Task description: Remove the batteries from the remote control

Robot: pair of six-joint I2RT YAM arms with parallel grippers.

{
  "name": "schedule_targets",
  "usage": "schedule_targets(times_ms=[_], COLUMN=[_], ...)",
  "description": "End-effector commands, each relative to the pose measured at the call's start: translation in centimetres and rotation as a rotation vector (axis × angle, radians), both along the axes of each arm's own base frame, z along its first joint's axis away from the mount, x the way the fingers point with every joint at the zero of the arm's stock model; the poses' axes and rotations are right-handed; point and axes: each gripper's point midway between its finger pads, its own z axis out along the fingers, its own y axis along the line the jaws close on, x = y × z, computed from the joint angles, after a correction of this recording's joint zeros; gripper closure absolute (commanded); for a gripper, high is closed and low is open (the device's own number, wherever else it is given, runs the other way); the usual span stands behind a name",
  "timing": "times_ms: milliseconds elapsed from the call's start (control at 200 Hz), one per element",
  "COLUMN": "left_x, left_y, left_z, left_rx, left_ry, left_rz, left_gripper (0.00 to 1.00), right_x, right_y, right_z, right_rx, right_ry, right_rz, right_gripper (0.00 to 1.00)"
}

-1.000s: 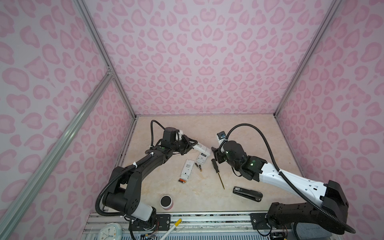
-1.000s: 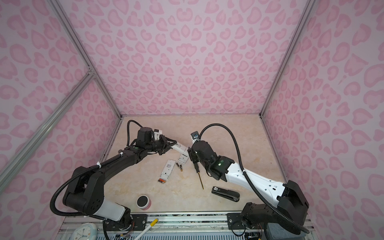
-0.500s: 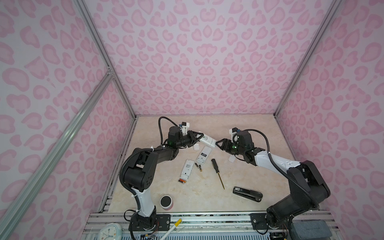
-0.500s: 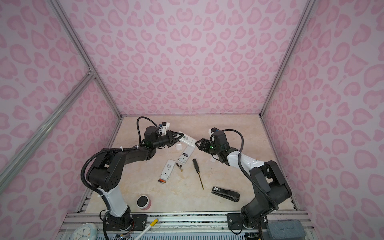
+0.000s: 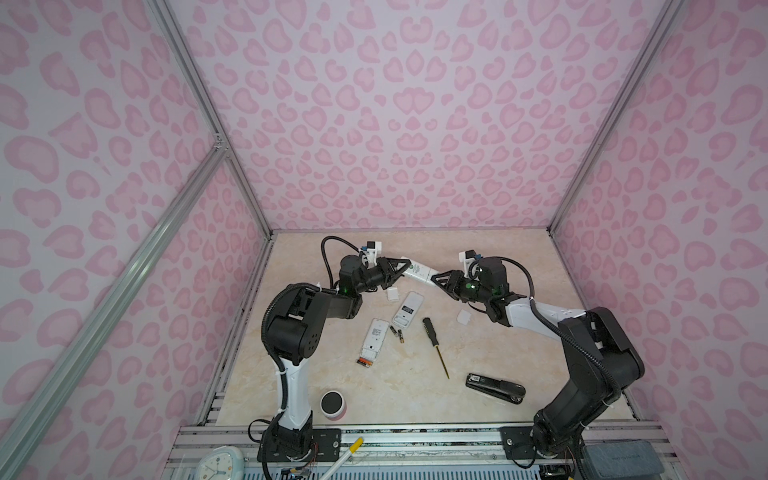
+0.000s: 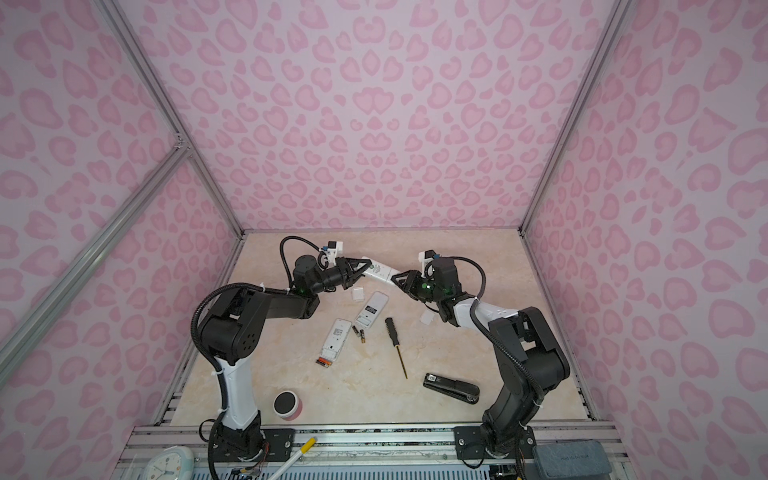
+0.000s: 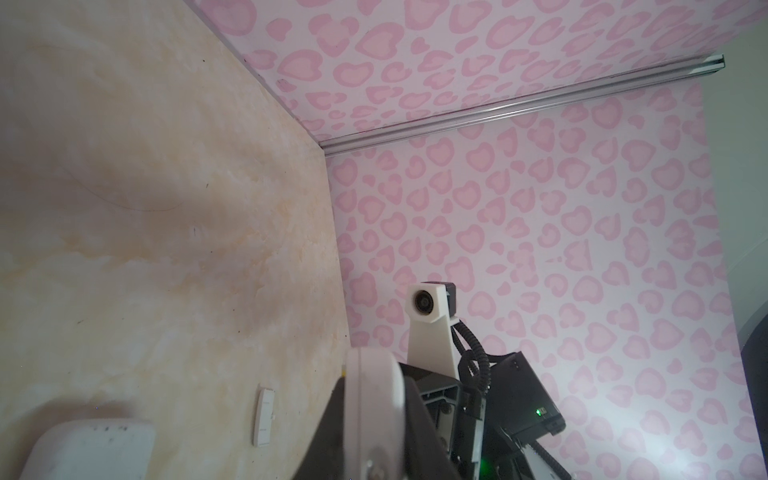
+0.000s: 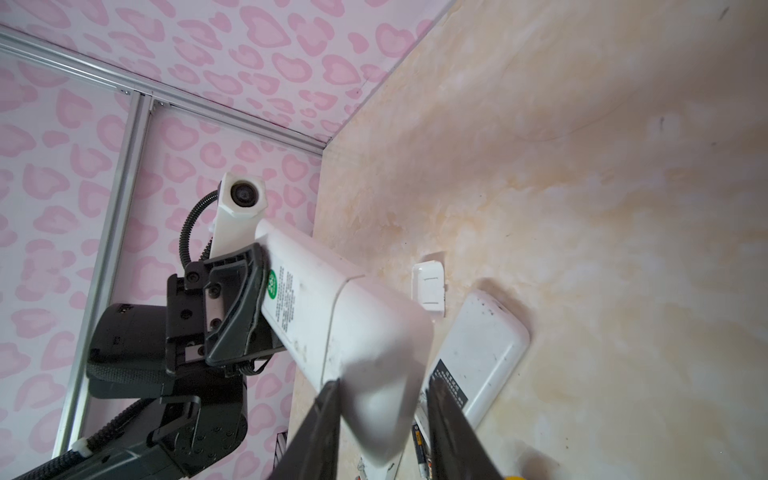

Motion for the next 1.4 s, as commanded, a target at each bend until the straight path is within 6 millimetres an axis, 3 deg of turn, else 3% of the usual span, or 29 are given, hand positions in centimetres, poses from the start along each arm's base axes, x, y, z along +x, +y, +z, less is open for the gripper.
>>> schedule_targets(times_ms=[0,165,470,650,940,1070,1170,1210,1260,1400], left_x=[-0.3,-0.4,-0.8,-1.0,-1.6,-1.8,-1.8,-1.9,-1.9,-1.8], left_y=[-0.1,0.1,0.1,0.1,0.2,0.4,0.4,0.4,0.4,0.4], left_z=[2.0,1.7,2.6,2.8,2.8,2.5,2.4,2.4,2.5,2.5], left_rx=[-0.046,-0.048,-0.053,-0.052,-0.036,-0.028,-0.026,-0.027,-0.027,-0.030], left_ry=[-0.087,-0.085,-0.100,-0.107,-0.113,-0.110,-0.108,-0.110,-0.110,-0.108], left_rz=[-0.017,-0.014,-0.018,-0.026,-0.028,-0.022,-0.021,-0.022,-0.021,-0.019], left_gripper=[0.96,0.96,0.96,0.96,0.97,0.97,0.96,0.96,0.96,0.96], right_x=[0.3,0.4,0.7,0.3,-0.7,-1.1,-1.2,-1.2,-1.3,-1.4], right_y=[-0.1,-0.1,0.3,0.6,0.0,-0.1,-0.2,-0.2,-0.2,-0.2], right_z=[0.3,0.6,1.9,1.5,0.5,0.6,0.8,1.0,1.2,1.6], right_rx=[0.032,0.034,0.050,0.036,0.019,0.015,0.015,0.015,0.015,0.019], right_ry=[-0.013,-0.016,-0.032,-0.020,0.007,0.009,0.006,0.002,-0.002,-0.007], right_rz=[-0.010,-0.012,0.005,0.018,0.006,0.006,0.001,0.001,0.004,0.009], right_gripper=[0.66,0.49,0.48,0.47,0.79,0.79,0.62,0.60,0.60,0.75])
